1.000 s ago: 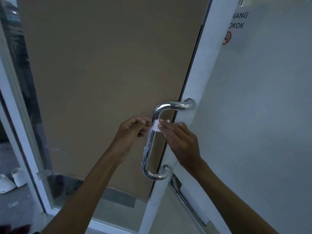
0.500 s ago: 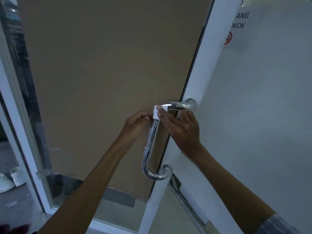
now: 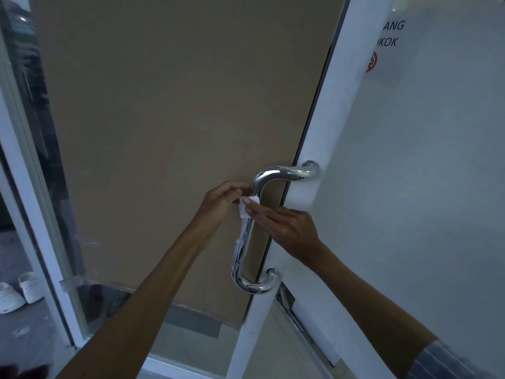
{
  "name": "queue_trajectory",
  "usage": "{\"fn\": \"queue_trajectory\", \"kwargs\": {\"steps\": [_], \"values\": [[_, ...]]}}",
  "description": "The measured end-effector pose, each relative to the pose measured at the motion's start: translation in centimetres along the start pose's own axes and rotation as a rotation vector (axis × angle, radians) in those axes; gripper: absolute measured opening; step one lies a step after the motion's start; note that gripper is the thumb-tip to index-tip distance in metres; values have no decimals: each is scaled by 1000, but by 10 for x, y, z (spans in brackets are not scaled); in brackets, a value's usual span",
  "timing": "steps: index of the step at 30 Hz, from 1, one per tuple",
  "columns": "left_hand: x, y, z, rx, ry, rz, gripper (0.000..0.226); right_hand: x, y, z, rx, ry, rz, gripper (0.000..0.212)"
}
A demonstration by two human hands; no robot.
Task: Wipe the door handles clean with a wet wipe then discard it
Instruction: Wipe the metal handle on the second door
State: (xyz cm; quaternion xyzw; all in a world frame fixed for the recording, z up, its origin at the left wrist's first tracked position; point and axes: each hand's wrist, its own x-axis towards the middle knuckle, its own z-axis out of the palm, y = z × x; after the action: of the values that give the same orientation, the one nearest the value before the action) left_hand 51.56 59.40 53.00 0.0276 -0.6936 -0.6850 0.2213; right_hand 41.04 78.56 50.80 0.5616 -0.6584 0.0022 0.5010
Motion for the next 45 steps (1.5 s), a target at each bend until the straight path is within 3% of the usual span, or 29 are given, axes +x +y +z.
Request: {"fn": "queue_trajectory", "kwargs": {"steps": [5, 11, 18, 25, 29, 32, 36, 40, 45], "values": [[2, -2, -1, 11, -4, -4, 28, 2, 3, -3, 37, 17, 75, 60], [1, -2, 0, 22, -8, 2, 29, -14, -7, 2, 71, -114, -66, 60], [1, -1, -2, 41, -10, -17, 29, 12, 8, -9, 78, 54, 107, 56], [0, 1, -1, 37, 0, -7, 28, -33, -18, 12, 148, -164, -27, 77], [0, 0, -1, 36, -8, -25, 29, -14, 0, 4, 149, -27, 69, 53], [-1, 0, 0, 41, 3, -11, 29, -9, 3, -1, 111, 48, 159, 55], [-2, 0, 4, 16, 18, -11, 30, -22, -2, 3, 116, -11, 53, 57], [-1, -2, 3, 21, 15, -11, 29, -14, 4, 2, 128, 44, 147, 58], [-2, 0, 2, 12, 15, -24, 29, -13, 5, 1, 98, 12, -23, 57]]}}
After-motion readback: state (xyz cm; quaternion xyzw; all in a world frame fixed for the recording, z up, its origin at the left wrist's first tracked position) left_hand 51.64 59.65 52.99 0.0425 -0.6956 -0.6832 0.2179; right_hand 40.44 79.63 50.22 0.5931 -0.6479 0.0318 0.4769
